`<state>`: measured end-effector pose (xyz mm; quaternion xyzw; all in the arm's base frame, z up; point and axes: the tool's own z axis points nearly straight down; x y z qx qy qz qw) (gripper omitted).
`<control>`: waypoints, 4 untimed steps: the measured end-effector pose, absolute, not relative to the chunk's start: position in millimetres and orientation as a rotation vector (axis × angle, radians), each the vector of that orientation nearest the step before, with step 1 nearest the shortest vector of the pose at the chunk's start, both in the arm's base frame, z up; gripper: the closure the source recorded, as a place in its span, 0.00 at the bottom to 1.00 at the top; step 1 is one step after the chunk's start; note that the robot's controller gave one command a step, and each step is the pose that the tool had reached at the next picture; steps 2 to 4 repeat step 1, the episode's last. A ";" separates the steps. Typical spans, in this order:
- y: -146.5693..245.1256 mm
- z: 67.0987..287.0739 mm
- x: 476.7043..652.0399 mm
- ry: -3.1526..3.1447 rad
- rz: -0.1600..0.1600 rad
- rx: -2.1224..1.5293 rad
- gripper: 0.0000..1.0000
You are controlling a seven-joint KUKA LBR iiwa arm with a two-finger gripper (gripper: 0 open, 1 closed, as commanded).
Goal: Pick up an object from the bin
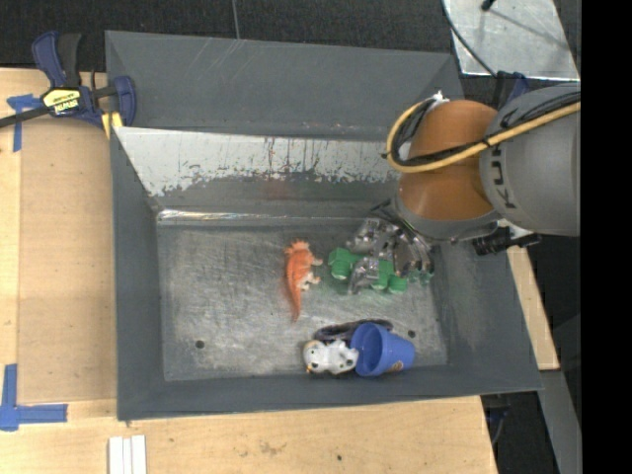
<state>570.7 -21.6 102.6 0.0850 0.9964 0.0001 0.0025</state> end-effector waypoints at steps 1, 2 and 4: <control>-21.7 106.2 571.1 3.126 0.000 0.265 1.00; -21.7 106.2 571.1 3.126 0.000 0.265 1.00; -21.7 106.2 571.1 3.126 0.000 0.265 1.00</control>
Offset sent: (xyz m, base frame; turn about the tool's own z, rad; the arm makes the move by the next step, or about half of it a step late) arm 0.0001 0.0001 0.0294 0.0000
